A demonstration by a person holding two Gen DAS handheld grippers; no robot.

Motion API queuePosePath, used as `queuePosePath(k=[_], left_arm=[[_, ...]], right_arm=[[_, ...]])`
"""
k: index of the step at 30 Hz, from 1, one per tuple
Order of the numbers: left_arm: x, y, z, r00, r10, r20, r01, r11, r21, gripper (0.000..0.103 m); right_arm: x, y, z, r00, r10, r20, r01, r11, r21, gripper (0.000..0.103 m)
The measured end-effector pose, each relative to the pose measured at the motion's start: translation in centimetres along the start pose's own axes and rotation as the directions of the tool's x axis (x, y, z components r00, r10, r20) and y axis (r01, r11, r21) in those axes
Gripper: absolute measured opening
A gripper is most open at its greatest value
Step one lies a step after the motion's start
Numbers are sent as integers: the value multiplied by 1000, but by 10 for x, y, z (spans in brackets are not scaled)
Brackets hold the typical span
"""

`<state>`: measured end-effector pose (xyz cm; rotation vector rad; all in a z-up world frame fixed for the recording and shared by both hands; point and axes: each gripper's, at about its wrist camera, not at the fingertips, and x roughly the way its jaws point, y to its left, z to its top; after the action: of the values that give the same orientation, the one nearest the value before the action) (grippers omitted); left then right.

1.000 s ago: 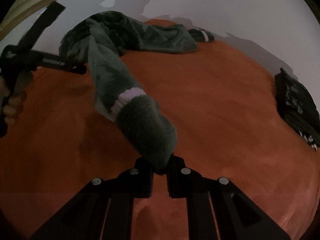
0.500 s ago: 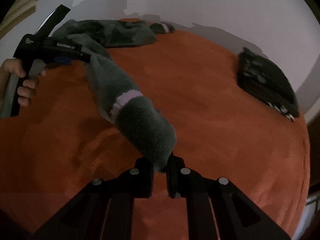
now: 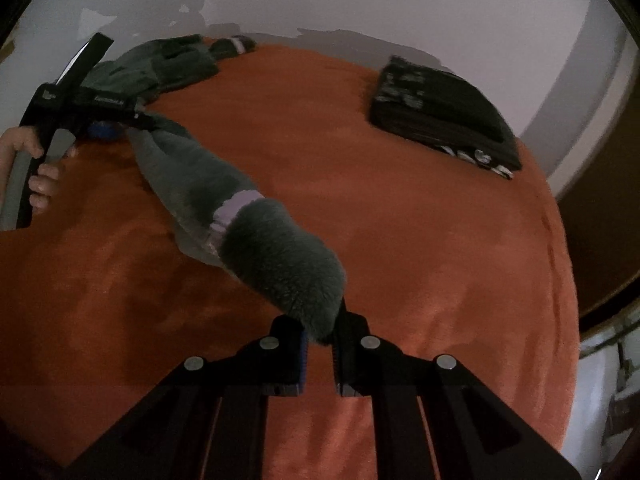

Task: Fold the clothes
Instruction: 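Lift the held cuff with the right gripper and pull it across the bed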

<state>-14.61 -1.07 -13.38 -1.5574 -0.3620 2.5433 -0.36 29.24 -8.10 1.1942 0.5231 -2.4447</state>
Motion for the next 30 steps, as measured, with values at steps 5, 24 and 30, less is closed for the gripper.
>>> queuePosePath(k=[5,24,30], left_arm=[[6,-18,-10,999,-34,-21,35,999,23,83],[-31,39,-63,990,117,-75,-117,993,10,82],[-38,57,-52,989,141,-44,-142,990,-26,83]], right_arm=[[-9,-28,-10,998,-67,-10,68,996,60,8],[-11,-170,-94,941,-300,-160,336,888,315,7],[-18,-231,-100,889,-418,-187,458,814,358,7]])
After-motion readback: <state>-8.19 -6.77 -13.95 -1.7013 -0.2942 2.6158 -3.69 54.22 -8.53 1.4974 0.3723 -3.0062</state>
